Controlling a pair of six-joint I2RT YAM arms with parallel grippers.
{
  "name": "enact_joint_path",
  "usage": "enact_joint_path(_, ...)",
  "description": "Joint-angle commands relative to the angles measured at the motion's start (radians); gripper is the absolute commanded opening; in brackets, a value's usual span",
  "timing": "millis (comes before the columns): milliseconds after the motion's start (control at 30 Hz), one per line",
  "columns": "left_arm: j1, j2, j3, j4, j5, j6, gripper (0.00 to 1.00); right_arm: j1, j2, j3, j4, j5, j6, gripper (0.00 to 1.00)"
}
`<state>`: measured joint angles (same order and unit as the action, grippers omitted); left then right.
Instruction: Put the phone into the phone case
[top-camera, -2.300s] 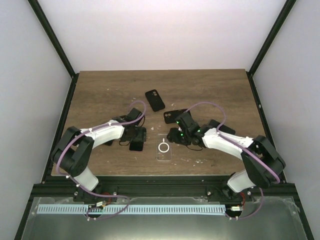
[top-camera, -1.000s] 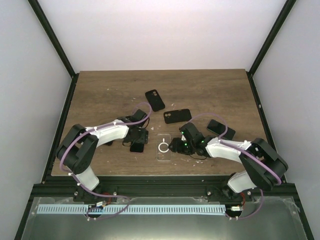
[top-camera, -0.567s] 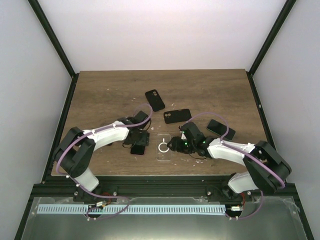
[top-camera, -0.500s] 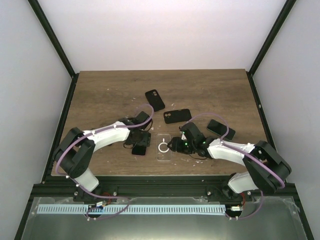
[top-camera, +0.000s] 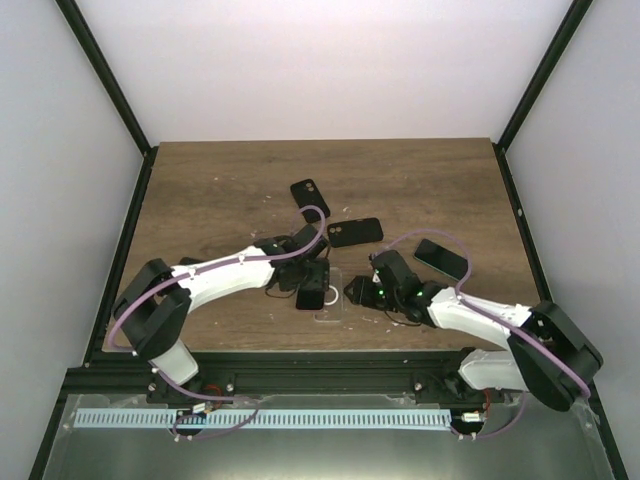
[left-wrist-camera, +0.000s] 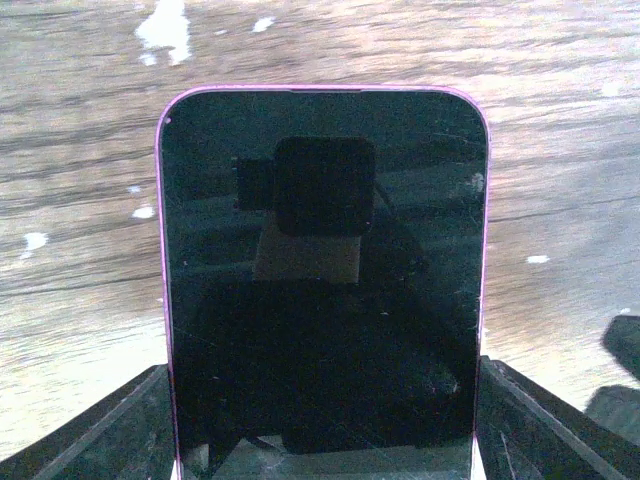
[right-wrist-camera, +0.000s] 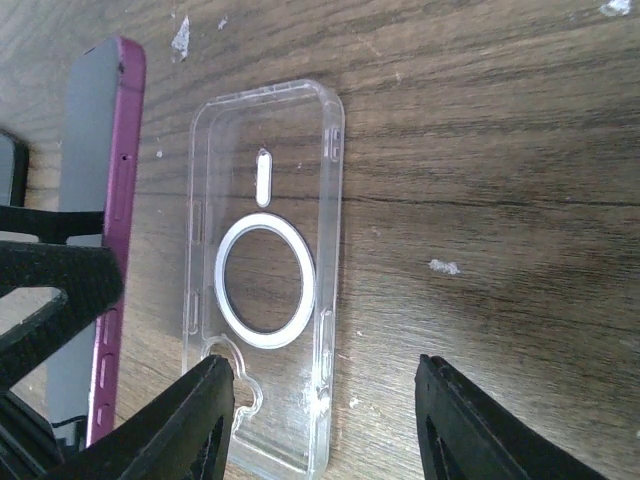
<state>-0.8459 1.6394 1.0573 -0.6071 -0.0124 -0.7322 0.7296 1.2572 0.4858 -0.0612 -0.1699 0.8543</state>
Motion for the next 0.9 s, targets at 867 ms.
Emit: enact_joint_path(867, -0.065, 0.168, 0.094, 0.046, 0.016, -0.174, 0.64, 0.008, -0.110, -0.045, -0.044, 0.075, -0.014, 0.51)
